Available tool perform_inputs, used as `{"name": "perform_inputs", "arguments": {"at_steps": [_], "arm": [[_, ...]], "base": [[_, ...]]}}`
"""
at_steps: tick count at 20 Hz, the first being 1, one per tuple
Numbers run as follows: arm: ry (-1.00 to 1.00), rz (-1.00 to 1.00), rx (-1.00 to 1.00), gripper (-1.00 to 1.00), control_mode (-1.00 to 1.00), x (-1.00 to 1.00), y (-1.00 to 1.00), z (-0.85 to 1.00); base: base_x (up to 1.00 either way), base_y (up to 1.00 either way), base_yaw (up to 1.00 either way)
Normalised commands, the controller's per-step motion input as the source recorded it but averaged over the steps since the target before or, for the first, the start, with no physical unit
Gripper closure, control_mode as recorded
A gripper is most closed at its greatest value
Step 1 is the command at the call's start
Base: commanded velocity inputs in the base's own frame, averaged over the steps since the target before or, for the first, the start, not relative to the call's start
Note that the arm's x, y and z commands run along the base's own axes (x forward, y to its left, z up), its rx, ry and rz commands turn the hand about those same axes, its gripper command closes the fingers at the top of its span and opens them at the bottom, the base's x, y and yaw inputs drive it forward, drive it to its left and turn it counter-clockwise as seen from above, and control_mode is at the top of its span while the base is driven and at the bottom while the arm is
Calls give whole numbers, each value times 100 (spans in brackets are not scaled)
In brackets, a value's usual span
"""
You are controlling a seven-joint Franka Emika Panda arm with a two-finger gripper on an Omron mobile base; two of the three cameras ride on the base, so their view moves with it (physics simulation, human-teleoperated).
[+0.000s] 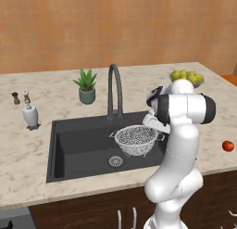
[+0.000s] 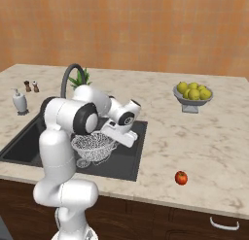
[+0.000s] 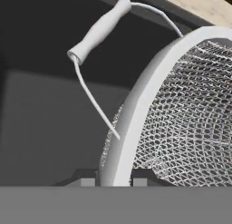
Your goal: Put the colander in the sink, put the apple in the colander, and turn on the sink faucet and pour water over the colander.
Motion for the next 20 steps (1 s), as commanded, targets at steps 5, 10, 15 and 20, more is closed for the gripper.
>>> {"name": "perform_inputs", "arguments": {"at_steps": [5, 10, 15, 20], "arm": [[-10, 0, -9, 100, -100, 42, 27, -29], [-2, 6, -1, 100, -100, 24, 48, -31], [0, 13, 0, 100, -100, 5, 39, -40], [-2, 14, 0, 100, -100, 12, 31, -37]], "base": [[0, 0, 0], [0, 0, 0], [0, 0, 0], [0, 0, 0]]}}
